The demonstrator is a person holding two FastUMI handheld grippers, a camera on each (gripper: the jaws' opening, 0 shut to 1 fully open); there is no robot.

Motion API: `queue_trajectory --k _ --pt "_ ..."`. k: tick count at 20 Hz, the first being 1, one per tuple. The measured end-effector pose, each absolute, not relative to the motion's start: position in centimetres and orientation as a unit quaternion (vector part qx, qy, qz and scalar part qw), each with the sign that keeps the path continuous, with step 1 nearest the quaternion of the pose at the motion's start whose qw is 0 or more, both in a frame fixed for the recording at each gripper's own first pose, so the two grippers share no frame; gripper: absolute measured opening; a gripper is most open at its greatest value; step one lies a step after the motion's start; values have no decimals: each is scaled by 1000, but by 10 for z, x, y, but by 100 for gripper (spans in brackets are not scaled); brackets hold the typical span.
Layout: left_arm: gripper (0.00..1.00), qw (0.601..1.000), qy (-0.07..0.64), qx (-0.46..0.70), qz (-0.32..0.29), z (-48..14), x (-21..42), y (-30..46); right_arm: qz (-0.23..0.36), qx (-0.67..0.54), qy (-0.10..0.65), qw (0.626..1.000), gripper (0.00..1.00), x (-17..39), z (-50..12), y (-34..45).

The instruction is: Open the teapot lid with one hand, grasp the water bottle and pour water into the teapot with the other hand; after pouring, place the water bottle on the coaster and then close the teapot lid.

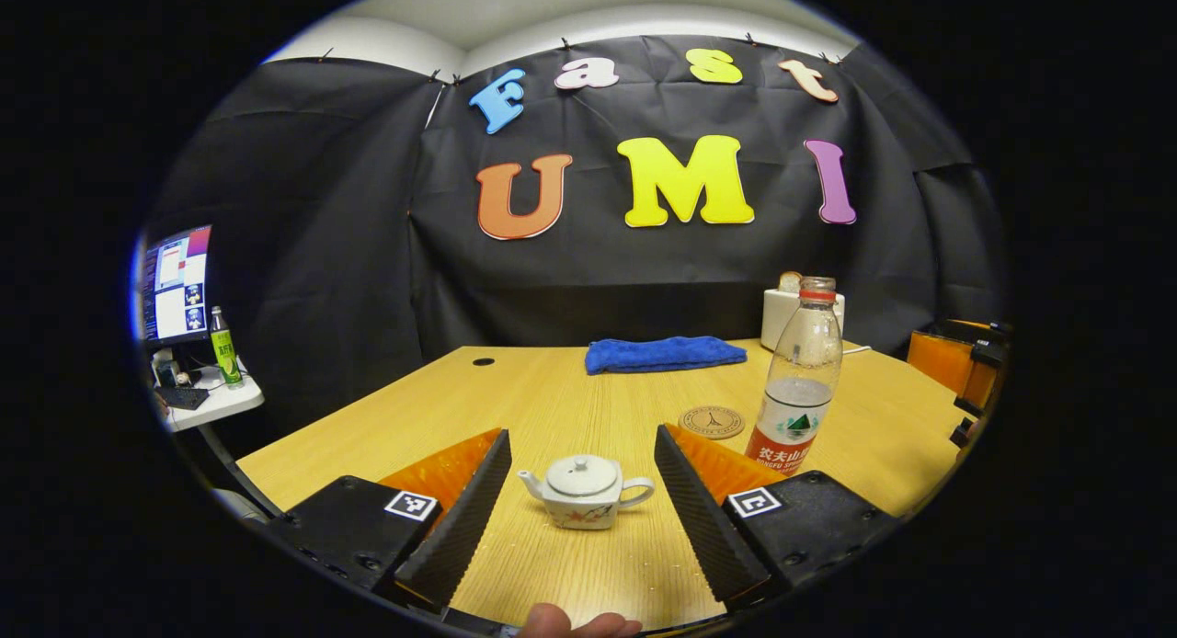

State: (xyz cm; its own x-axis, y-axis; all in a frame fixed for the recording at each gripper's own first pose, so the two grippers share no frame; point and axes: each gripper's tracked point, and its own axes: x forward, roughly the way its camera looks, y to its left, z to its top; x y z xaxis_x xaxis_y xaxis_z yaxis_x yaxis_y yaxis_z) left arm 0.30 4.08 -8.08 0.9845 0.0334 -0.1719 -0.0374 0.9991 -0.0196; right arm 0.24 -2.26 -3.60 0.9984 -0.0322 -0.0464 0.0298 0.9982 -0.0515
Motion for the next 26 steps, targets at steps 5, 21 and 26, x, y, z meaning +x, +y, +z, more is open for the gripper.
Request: queue_trajectory --k 5,21,26 --pt "84 993 118 -14 1 -99 24 39 -27 -35 29 999 97 5 -40 -30" --pt "15 985 168 14 -15 -122 48 42 8 -20 34 999 95 13 -47 -24" --pt "4 987 159 -1 -19 -117 49 41 57 -15 43 997 95 8 -54 1"
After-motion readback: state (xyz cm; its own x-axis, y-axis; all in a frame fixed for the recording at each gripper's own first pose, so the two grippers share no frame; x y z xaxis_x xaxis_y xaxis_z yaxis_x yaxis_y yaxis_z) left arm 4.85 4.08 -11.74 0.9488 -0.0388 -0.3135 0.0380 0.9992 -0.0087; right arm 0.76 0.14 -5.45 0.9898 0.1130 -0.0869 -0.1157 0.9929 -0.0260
